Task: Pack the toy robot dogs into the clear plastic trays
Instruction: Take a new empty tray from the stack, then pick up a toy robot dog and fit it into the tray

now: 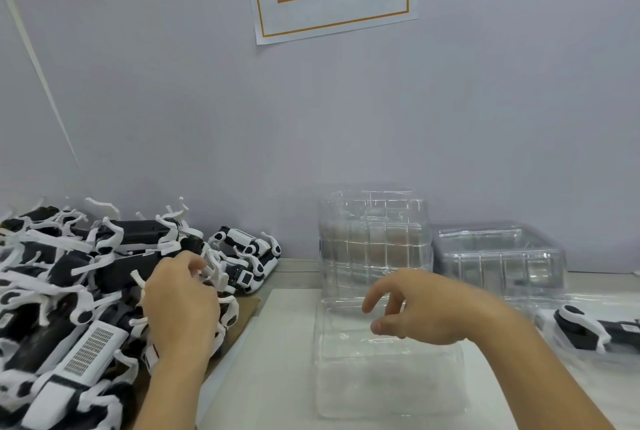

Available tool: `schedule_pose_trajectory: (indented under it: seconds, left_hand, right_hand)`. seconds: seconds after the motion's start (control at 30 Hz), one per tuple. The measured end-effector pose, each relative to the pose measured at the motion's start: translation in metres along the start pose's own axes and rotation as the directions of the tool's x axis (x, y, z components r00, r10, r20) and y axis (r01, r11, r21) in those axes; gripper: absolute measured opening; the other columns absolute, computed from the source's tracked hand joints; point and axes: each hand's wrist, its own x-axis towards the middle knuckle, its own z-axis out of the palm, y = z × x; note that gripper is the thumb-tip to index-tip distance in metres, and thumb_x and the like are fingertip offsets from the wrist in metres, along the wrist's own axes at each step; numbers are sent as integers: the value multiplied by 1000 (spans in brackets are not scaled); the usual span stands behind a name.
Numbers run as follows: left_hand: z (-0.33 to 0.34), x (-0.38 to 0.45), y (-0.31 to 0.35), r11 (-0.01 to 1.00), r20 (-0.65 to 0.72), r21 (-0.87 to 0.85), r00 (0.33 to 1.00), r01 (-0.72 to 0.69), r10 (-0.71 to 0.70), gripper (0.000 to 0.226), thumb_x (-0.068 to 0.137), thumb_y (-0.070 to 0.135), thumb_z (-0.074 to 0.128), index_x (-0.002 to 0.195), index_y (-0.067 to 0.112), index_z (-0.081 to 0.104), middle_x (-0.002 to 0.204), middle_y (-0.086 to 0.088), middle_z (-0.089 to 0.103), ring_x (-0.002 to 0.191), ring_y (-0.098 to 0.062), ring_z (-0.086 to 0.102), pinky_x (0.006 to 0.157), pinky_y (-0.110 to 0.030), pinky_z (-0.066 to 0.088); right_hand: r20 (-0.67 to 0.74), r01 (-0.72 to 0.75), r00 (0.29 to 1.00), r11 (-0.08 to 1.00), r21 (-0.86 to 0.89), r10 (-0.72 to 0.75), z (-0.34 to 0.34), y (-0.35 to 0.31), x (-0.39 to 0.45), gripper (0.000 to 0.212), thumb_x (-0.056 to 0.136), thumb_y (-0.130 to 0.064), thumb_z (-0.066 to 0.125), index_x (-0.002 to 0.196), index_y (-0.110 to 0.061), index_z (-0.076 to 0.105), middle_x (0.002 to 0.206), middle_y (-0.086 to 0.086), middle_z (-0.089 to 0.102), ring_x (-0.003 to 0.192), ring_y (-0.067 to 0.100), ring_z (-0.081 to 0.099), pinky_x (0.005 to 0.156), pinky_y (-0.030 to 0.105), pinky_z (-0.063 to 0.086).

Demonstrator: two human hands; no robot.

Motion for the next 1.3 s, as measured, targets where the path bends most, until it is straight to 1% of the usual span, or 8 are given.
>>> schedule_pose_trajectory:
  seconds: [0.17, 0.37, 0.47, 0.6, 0.9, 1.07, 1.17, 1.3]
  left_hand:
    - [0, 0, 8, 978, -68, -187, 995, -91, 79, 26, 90, -14, 57, 94, 4, 74, 95, -13, 69, 87, -23, 60, 76, -30, 43]
    - [-11, 7, 20, 863, -98, -502, 987, 65, -131, 45, 89, -12, 56, 77, 29, 67, 85, 2, 70, 81, -15, 69, 71, -21, 47]
    - [-19, 11, 27, 779, -108, -617, 969, 109, -221, 42, 93, -8, 57, 76, 30, 65, 85, 6, 70, 72, -3, 69, 70, -18, 50]
    - [-24, 11, 38, 652, -94, -749, 953, 123, -288, 38, 93, -9, 55, 77, 24, 64, 82, 3, 70, 71, -4, 72, 64, -12, 53]
    - [-18, -5, 64, 382, 168, -886, 950, 262, -262, 35, 96, -15, 48, 78, 14, 58, 79, -5, 68, 63, -7, 70, 69, -19, 56]
    - [-17, -14, 78, 226, 307, -905, 920, 361, -242, 33, 98, -14, 46, 81, 13, 55, 88, -9, 66, 69, -12, 70, 72, -22, 57]
    - [-17, -20, 85, 181, 325, -918, 931, 353, -168, 32, 98, -14, 46, 82, 13, 55, 86, -8, 69, 69, -12, 71, 70, -20, 57]
    - [-15, -28, 91, 131, 361, -927, 930, 351, 64, 29, 96, -12, 47, 86, 15, 56, 89, -6, 77, 72, -15, 70, 70, -20, 57]
  right_hand:
    - [-3, -1, 1000, 1000, 5, 1, -1, 2, 1, 27, 91, -50, 65, 117, -48, 61, 102, -20, 64, 92, -1, 62, 71, 20, 43]
    - [-1, 12, 1000, 1000, 15, -12, -1, 1, 2, 27, 93, -49, 63, 120, -46, 61, 98, -21, 64, 94, 2, 62, 78, 24, 44]
    - [-13, 29, 1000, 999, 29, -29, -1, 0, 1, 26, 93, -48, 63, 119, -46, 62, 100, -20, 64, 93, 1, 62, 74, 22, 44]
    - [-16, 46, 999, 998, 32, -45, -1, -3, 1, 24, 93, -48, 62, 118, -47, 61, 104, -18, 65, 95, 2, 62, 79, 24, 45]
    - [-120, 130, 985, 988, 77, -121, 7, -14, 6, 25, 96, -45, 60, 119, -37, 65, 92, -19, 65, 89, 0, 63, 80, 24, 50]
    - [-248, 225, 954, 952, 209, -171, 24, -29, 17, 28, 101, -40, 50, 106, -23, 72, 87, -12, 73, 79, 6, 69, 68, 20, 51]
    - [-272, 191, 960, 850, 491, -59, 29, -39, 22, 48, 105, -47, 35, 100, -16, 71, 85, -8, 76, 76, 9, 72, 66, 21, 49]
    - [-80, 22, 991, 464, 885, 106, 25, -47, 19, 65, 101, -62, 27, 107, -10, 64, 84, 6, 78, 78, 19, 76, 75, 34, 58]
